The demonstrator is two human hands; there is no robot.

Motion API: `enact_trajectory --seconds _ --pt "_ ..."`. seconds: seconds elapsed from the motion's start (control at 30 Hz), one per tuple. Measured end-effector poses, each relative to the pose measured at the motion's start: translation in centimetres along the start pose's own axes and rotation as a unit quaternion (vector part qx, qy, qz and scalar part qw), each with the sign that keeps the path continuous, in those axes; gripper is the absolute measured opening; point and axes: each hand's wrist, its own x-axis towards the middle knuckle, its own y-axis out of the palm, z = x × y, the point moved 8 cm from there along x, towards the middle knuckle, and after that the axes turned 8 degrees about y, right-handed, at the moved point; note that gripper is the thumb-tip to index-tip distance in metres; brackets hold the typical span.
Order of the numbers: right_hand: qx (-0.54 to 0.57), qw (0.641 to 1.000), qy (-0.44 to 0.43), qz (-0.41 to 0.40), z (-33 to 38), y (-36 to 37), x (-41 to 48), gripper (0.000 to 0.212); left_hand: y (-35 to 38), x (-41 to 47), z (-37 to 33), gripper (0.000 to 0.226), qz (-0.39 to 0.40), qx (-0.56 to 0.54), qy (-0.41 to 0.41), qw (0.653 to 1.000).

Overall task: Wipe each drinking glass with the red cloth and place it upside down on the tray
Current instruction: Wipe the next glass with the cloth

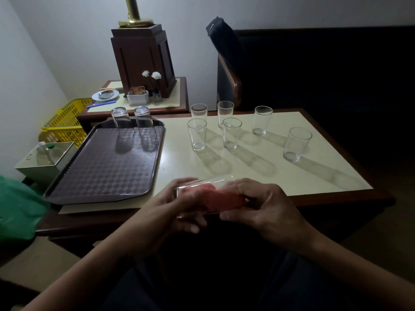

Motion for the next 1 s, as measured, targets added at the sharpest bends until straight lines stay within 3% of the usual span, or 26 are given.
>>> enact_trajectory --seconds 0.1,0.3,0.47,0.53,0.6,0.7,0.8,0.87,0.93,1.0 --pt "-0.04 0.999 -0.031 -0.021 0.2 -0.1 -0.1 0.042 0.1 0.0 0.3 0.046 0.011 -0.038 -0.013 0.999" --pt "0.029 0.999 0.024 0.022 0.7 0.2 -0.1 0.048 -1.3 0.0 -1.4 0.047 -0.008 0.065 0.085 0.994" --pt "-0.071 0.995 -0.05 -0.043 1.2 -0.1 -0.6 0.039 -0.2 0.1 0.5 0.053 0.007 -0.061 -0.041 0.997" --pt "-0.094 0.994 -0.031 -0.039 1.0 0.0 -0.6 0.038 -0.8 0.1 0.1 0.048 -0.005 -0.017 -0.003 1.0" --pt "-0.048 0.999 0.019 -0.013 0.5 0.3 -0.4 0.037 -1.4 0.0 -1.2 0.04 -0.017 0.085 0.078 0.993" --pt "0.005 1.0 0.022 -0.021 0.5 0.1 -0.3 0.034 -1.8 -0.2 -1.8 0.053 -0.026 0.131 0.138 0.981" --pt "0.01 0.999 -0.02 -0.042 0.7 -0.1 -0.4 0.036 -1.0 0.0 0.3 0.054 -0.03 0.008 0.042 0.999" --pt "0.018 0.999 -0.001 -0.036 0.5 -0.1 -0.4 0.038 -0.5 0.2 0.9 0.051 -0.025 -0.055 0.012 0.998" --pt "0.056 0.997 0.049 -0.026 0.1 -0.2 -0.1 0.039 -0.9 0.2 0.1 0.048 -0.021 0.022 0.062 0.998" --pt "0.121 0.988 0.096 -0.009 -0.7 -0.1 0.1 0.038 -1.2 -0.2 -1.8 0.052 -0.02 0.176 0.164 0.97"
